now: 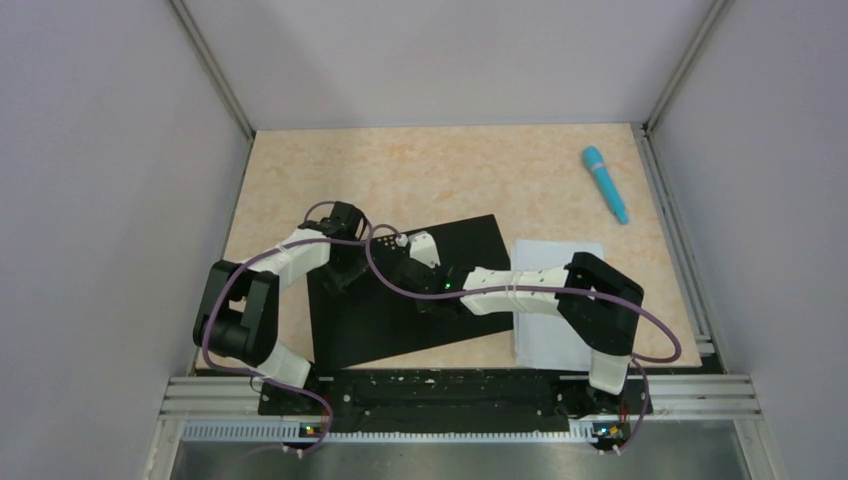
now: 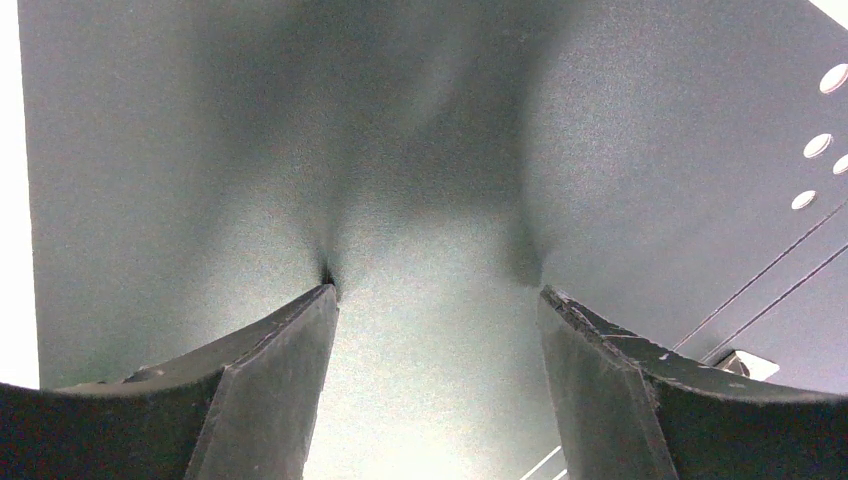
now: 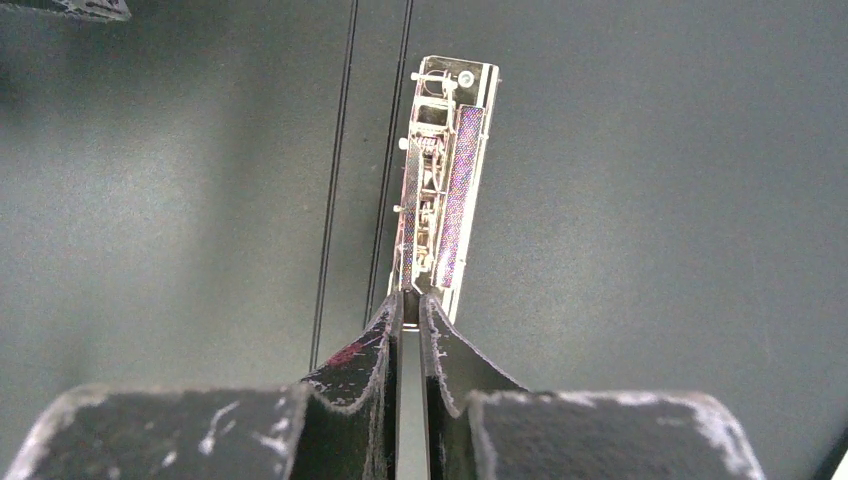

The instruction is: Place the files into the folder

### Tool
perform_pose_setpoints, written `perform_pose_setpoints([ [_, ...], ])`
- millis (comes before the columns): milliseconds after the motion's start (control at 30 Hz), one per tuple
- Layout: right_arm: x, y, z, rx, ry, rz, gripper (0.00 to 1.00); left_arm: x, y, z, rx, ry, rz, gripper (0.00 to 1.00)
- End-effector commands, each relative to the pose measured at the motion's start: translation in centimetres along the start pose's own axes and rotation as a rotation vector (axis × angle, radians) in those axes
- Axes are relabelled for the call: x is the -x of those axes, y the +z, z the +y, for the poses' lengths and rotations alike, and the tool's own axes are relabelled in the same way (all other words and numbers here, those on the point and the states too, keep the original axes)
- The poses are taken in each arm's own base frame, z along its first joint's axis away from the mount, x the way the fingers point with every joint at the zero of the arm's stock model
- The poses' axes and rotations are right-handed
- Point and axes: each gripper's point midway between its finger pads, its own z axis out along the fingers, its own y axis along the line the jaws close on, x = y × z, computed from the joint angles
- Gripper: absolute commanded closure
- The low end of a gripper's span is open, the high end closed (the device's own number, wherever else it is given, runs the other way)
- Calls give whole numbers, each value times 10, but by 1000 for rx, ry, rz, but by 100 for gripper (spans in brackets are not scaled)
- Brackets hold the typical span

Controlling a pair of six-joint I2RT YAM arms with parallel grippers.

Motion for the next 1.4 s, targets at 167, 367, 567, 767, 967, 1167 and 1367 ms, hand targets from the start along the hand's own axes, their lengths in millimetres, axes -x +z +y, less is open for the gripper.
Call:
perform_pose_setpoints([
  [167, 11, -8, -28, -82, -66, 53, 89, 17, 13, 13, 60, 82, -77, 21],
  [367, 43, -8, -24, -40, -33, 10, 83, 30, 0, -13, -28, 131, -101, 21],
  [567, 84, -17, -17, 31, 4, -63, 71, 37, -21, -43, -149, 188, -114, 21],
  [767, 92, -32, -24, 87, 38, -81, 66, 48, -39, -55, -173, 225, -150, 21],
  [967, 52, -46, -19, 238, 25, -24, 80, 57, -69, -66, -251, 236, -195, 22],
  [1167, 27, -47, 12, 448, 13, 20, 91, 61, -99, -77, -344, 257, -229, 22],
  [1367, 32, -38, 32, 521, 12, 17, 93, 64, -117, -78, -374, 266, -245, 22],
])
